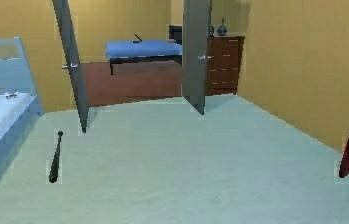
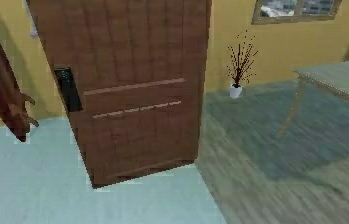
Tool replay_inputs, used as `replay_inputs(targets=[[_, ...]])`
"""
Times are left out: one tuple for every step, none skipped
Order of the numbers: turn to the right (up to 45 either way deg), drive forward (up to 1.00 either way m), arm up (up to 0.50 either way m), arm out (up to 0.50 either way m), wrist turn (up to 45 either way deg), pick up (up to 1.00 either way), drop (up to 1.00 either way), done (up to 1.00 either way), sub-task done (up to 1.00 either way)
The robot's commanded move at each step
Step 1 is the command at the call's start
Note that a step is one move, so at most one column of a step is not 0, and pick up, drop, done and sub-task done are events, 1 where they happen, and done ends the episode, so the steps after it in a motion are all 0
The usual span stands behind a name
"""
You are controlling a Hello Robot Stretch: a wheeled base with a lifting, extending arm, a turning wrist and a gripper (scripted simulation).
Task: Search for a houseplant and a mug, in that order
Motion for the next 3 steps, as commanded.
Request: replay_inputs(targets=[[45.0,0.0,0.0,0.0,0.0,0.0,0.0,0.0,0.0],[30.0,0.0,0.0,0.0,0.0,0.0,0.0,0.0,0.0],[0.0,0.05,0.0,0.0,0.0,0.0,0.0,0.0,0.0]])
